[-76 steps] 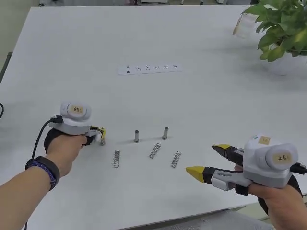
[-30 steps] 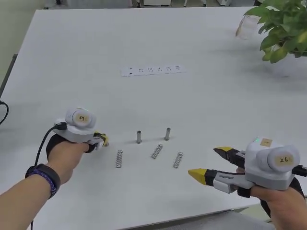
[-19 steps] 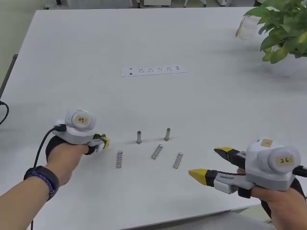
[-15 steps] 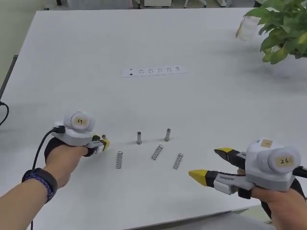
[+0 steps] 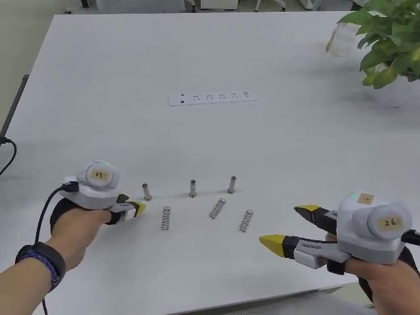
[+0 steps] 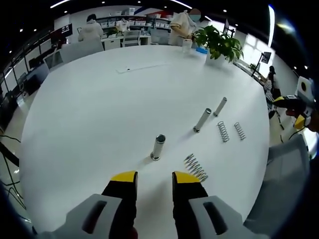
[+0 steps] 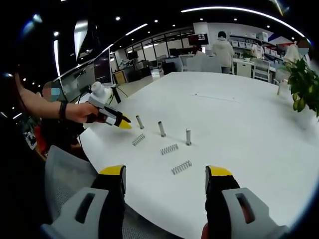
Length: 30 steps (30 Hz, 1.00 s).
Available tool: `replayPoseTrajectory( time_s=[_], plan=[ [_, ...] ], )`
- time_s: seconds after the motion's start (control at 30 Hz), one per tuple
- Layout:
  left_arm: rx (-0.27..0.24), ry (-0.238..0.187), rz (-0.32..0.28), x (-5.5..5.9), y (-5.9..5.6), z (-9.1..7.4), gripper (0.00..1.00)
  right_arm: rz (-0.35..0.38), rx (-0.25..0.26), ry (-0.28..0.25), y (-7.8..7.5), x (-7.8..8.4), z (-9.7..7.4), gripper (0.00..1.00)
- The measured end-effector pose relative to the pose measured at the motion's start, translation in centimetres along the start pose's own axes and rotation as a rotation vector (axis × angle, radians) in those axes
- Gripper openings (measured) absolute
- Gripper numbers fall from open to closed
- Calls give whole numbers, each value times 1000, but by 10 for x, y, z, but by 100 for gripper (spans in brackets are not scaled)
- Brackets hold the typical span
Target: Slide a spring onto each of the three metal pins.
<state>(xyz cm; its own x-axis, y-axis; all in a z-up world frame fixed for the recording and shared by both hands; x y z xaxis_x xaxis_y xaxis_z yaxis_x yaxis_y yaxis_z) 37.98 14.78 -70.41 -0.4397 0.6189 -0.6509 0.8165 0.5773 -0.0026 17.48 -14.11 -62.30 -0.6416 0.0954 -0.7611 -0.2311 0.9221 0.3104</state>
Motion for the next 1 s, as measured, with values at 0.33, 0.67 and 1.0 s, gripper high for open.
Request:
replayPoseTrajectory(
  time_s=[0.33, 0.67, 1.0],
  plan=[
    [-6, -2, -67, 24, -3, -13, 26, 0, -11, 12, 2, 1, 4, 63],
    [-8, -7, -89, 37, -10, -25, 31, -1, -21, 18, 3, 2, 6, 63],
    [-4, -13, -128, 48, -18, -27, 35, -2, -29, 22, 4, 3, 8, 63]
  ],
)
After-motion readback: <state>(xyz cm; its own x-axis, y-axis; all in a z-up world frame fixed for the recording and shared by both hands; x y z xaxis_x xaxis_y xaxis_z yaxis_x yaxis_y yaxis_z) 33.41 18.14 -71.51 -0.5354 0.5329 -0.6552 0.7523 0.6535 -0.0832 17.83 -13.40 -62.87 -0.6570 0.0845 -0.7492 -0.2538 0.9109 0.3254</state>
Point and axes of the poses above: the centre of the closed fingertips' face, and the gripper's own axes: z roughly forward along the fingers, y roughly to its left, x roughly out of its underside, the point moved 7 cm from there along -z, roughly backward along the fingers, and after that the axes turned 8 degrees about z, right-handed, at the moved point
